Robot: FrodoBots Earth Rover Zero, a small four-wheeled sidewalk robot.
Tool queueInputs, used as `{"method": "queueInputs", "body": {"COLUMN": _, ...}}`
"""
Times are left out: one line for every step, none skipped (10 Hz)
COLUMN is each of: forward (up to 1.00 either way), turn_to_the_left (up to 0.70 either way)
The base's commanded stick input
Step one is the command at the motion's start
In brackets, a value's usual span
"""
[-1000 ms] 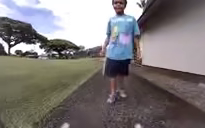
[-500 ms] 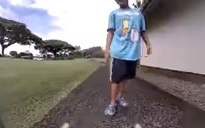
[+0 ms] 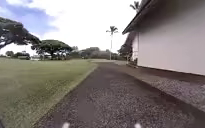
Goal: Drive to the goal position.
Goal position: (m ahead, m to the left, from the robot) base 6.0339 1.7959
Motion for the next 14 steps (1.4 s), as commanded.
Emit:
{"method": "queueInputs", "body": {"forward": 0.0, "turn_to_the_left": 0.0}}
{"method": "queueInputs", "body": {"forward": 0.0, "turn_to_the_left": 0.0}}
{"method": "queueInputs", "body": {"forward": 0.07, "turn_to_the_left": 0.0}}
{"method": "queueInputs", "body": {"forward": 0.7, "turn_to_the_left": 0.0}}
{"method": "queueInputs", "body": {"forward": 0.7, "turn_to_the_left": 0.0}}
{"method": "queueInputs", "body": {"forward": 0.7, "turn_to_the_left": 0.0}}
{"method": "queueInputs", "body": {"forward": 0.7, "turn_to_the_left": 0.0}}
{"method": "queueInputs", "body": {"forward": 0.7, "turn_to_the_left": 0.0}}
{"method": "queueInputs", "body": {"forward": 0.7, "turn_to_the_left": 0.0}}
{"method": "queueInputs", "body": {"forward": 0.7, "turn_to_the_left": 0.0}}
{"method": "queueInputs", "body": {"forward": 0.7, "turn_to_the_left": 0.01}}
{"method": "queueInputs", "body": {"forward": 0.7, "turn_to_the_left": 0.03}}
{"method": "queueInputs", "body": {"forward": 0.7, "turn_to_the_left": 0.0}}
{"method": "queueInputs", "body": {"forward": 0.7, "turn_to_the_left": -0.24}}
